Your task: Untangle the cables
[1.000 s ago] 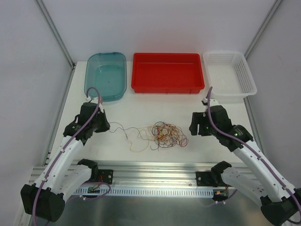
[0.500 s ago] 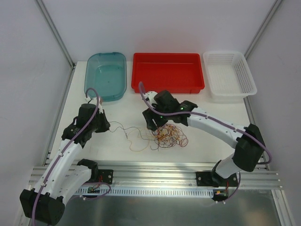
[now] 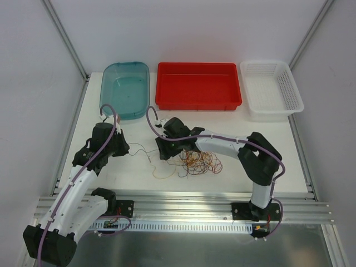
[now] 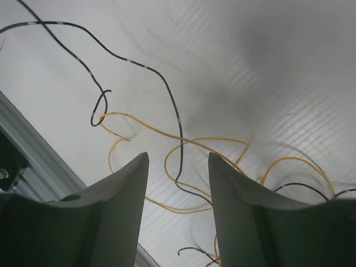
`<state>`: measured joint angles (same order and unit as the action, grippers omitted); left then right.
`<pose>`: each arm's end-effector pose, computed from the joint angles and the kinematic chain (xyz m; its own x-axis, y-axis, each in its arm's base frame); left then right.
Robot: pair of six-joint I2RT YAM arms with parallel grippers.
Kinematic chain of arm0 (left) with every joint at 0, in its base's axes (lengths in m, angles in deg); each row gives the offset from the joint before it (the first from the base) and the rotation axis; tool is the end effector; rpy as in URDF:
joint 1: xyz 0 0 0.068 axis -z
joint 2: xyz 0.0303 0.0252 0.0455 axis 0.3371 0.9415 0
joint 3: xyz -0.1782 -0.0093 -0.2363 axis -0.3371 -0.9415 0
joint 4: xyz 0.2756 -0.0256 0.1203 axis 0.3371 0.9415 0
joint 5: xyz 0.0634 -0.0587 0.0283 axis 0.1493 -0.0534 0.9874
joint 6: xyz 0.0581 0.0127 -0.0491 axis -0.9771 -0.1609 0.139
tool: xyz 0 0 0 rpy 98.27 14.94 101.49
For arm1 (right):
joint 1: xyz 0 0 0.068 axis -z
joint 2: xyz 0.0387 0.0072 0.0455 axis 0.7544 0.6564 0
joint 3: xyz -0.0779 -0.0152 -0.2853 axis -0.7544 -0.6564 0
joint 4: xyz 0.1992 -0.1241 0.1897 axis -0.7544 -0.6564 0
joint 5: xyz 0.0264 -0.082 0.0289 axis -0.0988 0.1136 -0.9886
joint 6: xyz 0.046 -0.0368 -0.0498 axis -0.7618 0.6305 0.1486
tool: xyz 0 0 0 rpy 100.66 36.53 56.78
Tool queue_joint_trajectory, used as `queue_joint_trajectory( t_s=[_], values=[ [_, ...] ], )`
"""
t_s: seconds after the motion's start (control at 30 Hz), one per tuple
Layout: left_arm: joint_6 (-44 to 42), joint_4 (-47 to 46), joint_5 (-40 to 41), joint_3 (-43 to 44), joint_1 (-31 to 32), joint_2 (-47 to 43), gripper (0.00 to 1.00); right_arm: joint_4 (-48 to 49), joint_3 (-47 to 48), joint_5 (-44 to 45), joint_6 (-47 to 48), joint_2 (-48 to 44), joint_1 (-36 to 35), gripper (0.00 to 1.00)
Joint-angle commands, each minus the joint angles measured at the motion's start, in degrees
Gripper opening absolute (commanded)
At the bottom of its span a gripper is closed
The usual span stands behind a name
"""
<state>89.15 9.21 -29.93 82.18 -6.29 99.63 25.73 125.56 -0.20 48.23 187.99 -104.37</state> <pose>0.2134 -0.0523 0.2681 -0.6182 -0.1814 -0.7648 0.0533 0.9611 -0.2710 0.2570 0.3917 0.1807 -0.4548 -0.5574 -0.6946 -0.8523 0.4987 0.1578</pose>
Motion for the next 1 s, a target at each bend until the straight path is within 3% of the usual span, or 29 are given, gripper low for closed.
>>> queue_joint_trajectory(
  t_s=[0.0,0.13,0.17,0.23,0.4,0.67,0.8,0.9,0.97],
  values=[
    [-0.5,-1.1,0.9,-0.4,-0.3,-1.2,0.00,5.2,0.0,0.7,-3.1,2.1,-0.3,0.50],
    [-0.2,-0.8,4.7,-0.5,-0.4,-2.3,0.00,4.8,-0.8,2.9,-3.1,2.1,0.3,0.29],
    [0.1,-0.3,5.7,-0.6,-0.3,-2.9,0.00,4.5,-2.4,3.9,-3.0,0.0,0.8,0.14],
    [0.5,0.3,9.8,-0.5,-0.3,-3.5,0.00,4.0,-4.4,5.5,-2.4,-3.0,1.4,0.01],
    [3.5,3.8,19.1,0.3,-0.4,-4.1,0.00,-1.1,-11.6,11.7,-1.5,-15.1,6.7,0.01],
    [3.4,4.3,19.6,0.7,-0.4,-4.2,0.00,-9.7,-19.9,15.9,0.3,-40.0,15.6,0.01],
    [1.5,1.0,11.2,0.5,-0.4,-2.9,0.00,-12.4,-19.1,15.0,2.4,-42.6,16.2,0.01],
    [0.2,-1.3,-0.6,-0.4,-0.4,-1.3,0.00,-11.4,-19.9,10.6,1.9,-41.1,14.9,0.04],
    [-0.4,-2.5,-7.1,-0.7,-0.4,0.4,0.00,-10.5,-20.4,11.6,0.8,-39.8,12.9,0.20]
  ],
)
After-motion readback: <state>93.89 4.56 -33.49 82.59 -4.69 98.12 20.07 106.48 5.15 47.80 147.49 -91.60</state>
